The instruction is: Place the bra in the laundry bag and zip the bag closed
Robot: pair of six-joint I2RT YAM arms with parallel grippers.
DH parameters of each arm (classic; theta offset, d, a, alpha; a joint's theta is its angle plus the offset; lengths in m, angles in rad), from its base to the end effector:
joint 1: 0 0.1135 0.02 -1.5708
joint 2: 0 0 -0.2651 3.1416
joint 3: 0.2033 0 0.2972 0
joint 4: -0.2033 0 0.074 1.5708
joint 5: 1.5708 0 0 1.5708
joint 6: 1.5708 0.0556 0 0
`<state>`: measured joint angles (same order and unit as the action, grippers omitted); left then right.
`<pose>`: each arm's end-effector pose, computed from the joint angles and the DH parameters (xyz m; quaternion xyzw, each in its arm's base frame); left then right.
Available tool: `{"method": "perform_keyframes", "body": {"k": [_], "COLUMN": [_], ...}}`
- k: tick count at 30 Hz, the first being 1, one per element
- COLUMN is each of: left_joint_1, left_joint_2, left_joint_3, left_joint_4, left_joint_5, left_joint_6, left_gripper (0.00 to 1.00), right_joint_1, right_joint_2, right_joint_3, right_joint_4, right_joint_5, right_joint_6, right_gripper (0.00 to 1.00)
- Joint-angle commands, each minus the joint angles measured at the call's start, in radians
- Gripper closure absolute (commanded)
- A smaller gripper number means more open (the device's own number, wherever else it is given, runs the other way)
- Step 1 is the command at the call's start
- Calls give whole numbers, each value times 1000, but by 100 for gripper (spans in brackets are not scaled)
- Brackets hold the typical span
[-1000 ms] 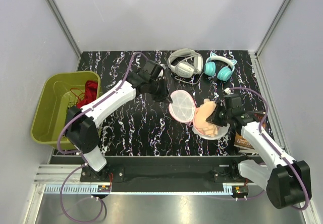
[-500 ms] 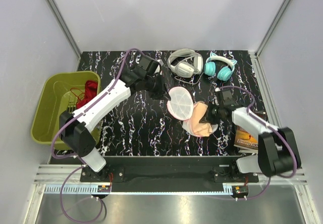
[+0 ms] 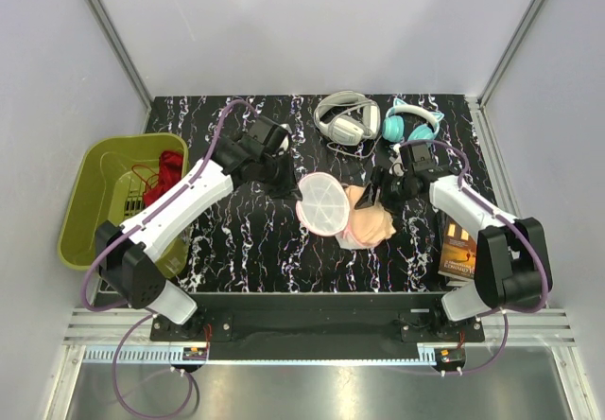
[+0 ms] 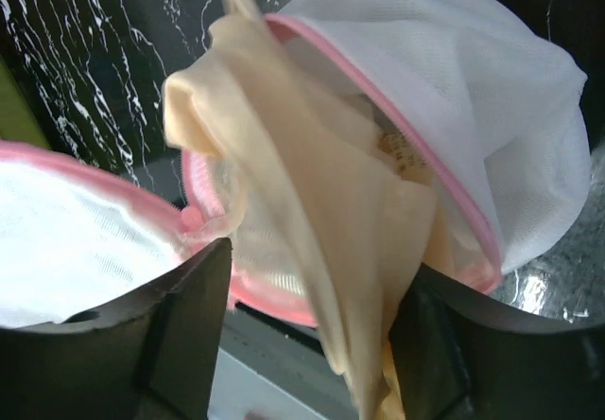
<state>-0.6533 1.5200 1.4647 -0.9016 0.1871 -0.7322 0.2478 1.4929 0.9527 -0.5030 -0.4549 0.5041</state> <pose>0.2912 -0.2359 0.3169 -0.0092 0.9495 -0.2607 0.1746 0.3258 0.1076 0.1725 0.0619 0.9403 0.2958 0.1564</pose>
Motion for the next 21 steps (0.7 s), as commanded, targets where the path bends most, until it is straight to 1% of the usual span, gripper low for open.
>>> {"method": "perform_keyframes", "body": {"k": [1, 6, 7, 11, 15, 21], "left_joint_1": [4, 9, 11, 17, 32, 49], "left_joint_2": [-21, -29, -29, -38, -50, -60], "left_joint_3": [-10, -20, -21, -41, -73, -107], "left_joint_4": [-11, -25, -26, -34, -42, -42], "left_joint_5": [-58, -72, -74, -80, -83, -83], "left_joint_6": [37, 51, 57, 73, 82, 94], "left_gripper": [100, 100, 100, 100, 100, 100], "right_joint_1": [-2, -4, -4, -7, -22, -24], "right_joint_2": [-26, -46, -51, -57, -42, -14], "right_joint_3": [72, 150, 161, 210, 225, 212], "right_joint_4": [-146, -232, -255, -287, -298, -284], "right_joint_5": [-36, 19, 41, 87, 87, 67], "right_joint_6": [-29, -88, -105, -137, -145, -179], "right_gripper": [25, 14, 10, 4, 2, 3]}}
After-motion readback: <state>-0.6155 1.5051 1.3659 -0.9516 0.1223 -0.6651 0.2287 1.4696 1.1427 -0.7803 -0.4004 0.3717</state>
